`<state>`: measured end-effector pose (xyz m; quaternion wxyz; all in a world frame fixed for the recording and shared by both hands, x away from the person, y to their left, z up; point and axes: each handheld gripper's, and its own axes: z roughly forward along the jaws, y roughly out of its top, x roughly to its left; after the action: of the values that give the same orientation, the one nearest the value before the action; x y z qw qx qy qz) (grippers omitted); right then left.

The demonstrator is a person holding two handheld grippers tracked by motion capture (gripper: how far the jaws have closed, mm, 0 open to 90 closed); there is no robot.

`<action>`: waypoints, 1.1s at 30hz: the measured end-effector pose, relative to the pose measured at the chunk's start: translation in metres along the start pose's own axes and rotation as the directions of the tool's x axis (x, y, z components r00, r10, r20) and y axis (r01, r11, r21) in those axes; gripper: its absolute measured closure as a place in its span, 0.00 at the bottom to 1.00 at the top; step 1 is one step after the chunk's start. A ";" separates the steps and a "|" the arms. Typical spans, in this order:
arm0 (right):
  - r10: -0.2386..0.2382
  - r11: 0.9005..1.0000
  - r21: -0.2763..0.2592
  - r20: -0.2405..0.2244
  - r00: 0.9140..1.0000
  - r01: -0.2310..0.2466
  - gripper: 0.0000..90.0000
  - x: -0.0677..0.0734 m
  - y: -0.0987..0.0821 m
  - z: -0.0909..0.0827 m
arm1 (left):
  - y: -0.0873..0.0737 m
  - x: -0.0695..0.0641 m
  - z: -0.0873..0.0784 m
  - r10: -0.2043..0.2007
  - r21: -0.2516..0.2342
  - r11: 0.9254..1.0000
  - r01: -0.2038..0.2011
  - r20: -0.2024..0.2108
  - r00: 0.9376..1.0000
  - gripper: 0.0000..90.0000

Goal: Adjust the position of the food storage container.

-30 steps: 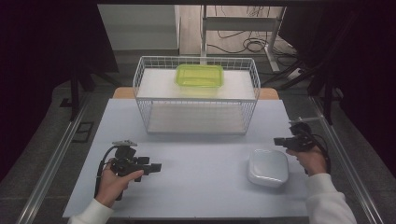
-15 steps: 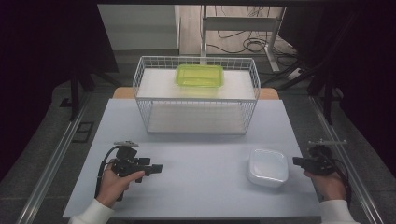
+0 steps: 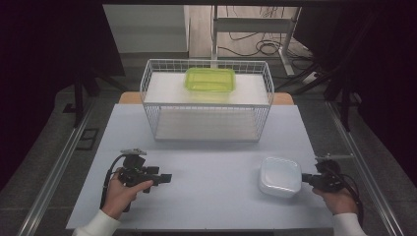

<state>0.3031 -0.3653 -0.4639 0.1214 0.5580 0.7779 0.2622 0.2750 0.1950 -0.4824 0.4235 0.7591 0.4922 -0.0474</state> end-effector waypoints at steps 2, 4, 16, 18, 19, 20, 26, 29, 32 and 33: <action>0.002 1.000 -0.004 -0.005 1.000 -0.002 0.99 0.001 -0.001 -0.001 | 0.000 0.000 0.000 0.000 0.001 1.000 0.000 0.000 1.000 0.28; 0.004 1.000 -0.005 -0.010 1.000 -0.004 0.99 0.002 0.000 -0.001 | 0.000 0.000 0.001 0.001 0.004 1.000 -0.001 -0.001 1.000 0.28; -0.048 0.999 0.009 -0.062 0.997 0.048 0.99 0.031 0.006 0.011 | 0.000 0.000 0.000 -0.012 -0.004 1.000 0.012 0.002 1.000 0.28; -0.052 0.998 0.013 -0.069 0.996 0.053 0.99 0.036 0.007 0.012 | 0.000 0.001 0.000 -0.009 -0.005 1.000 0.009 0.003 1.000 0.28; -0.056 0.998 0.012 -0.072 0.996 0.057 0.99 0.038 0.008 0.013 | 0.000 0.001 -0.001 -0.009 -0.004 1.000 0.009 0.003 1.000 0.28; -0.059 0.998 0.012 -0.074 0.996 0.060 0.99 0.040 0.009 0.014 | 0.000 0.001 -0.001 -0.009 -0.004 1.000 0.009 0.002 1.000 0.28; -0.089 0.996 0.002 -0.088 0.992 0.090 0.99 0.056 0.015 0.020 | 0.001 0.001 -0.001 -0.009 -0.002 1.000 0.009 0.001 1.000 0.28; -0.115 0.993 0.008 -0.091 0.989 0.116 0.99 0.066 0.019 0.025 | 0.001 0.001 -0.001 -0.013 -0.002 1.000 0.013 0.005 1.000 0.28; -0.146 0.989 0.023 -0.111 0.983 0.150 0.99 0.079 0.022 0.032 | 0.001 0.001 -0.001 -0.019 -0.004 1.000 0.019 0.008 1.000 0.28; -0.155 0.987 0.024 -0.115 0.981 0.159 0.99 0.083 0.023 0.034 | 0.001 0.001 -0.001 -0.022 -0.005 1.000 0.022 0.005 1.000 0.28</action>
<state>0.3090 -0.2731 -0.4706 0.0882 0.4812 0.8292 0.2702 0.2756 0.1964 -0.4819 0.4263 0.7523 0.4994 -0.0527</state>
